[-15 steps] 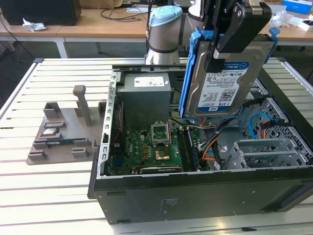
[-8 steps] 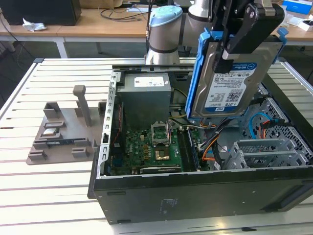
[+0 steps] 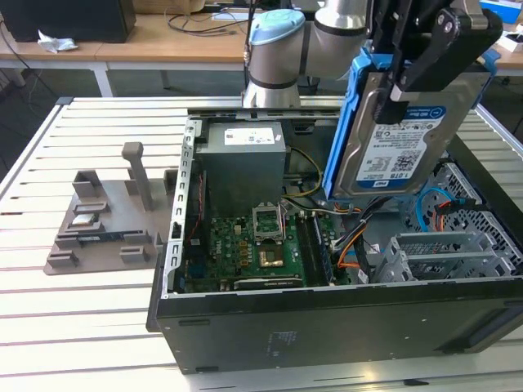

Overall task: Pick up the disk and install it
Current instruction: 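Pick up the disk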

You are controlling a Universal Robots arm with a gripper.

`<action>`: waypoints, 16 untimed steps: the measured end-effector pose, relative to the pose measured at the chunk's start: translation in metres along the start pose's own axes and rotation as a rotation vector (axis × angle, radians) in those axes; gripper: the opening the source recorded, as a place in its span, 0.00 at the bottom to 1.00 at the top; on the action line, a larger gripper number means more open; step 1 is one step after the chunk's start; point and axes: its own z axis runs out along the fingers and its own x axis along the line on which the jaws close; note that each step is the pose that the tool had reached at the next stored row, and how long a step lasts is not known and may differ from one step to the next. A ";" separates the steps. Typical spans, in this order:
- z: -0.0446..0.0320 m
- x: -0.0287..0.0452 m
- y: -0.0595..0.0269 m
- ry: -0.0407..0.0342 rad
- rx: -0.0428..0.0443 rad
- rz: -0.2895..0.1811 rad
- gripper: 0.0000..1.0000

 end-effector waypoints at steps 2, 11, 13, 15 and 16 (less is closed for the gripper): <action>0.0001 0.0047 -0.0045 0.0000 -0.0004 0.000 0.37; 0.0007 0.0421 -0.0448 -0.0013 -0.0053 0.000 0.37; 0.0008 0.0458 -0.0483 -0.0013 -0.0057 0.000 0.37; 0.0009 0.0497 -0.0518 -0.0013 -0.0064 0.001 0.37; 0.0010 0.0515 -0.0534 -0.0014 -0.0068 0.001 0.37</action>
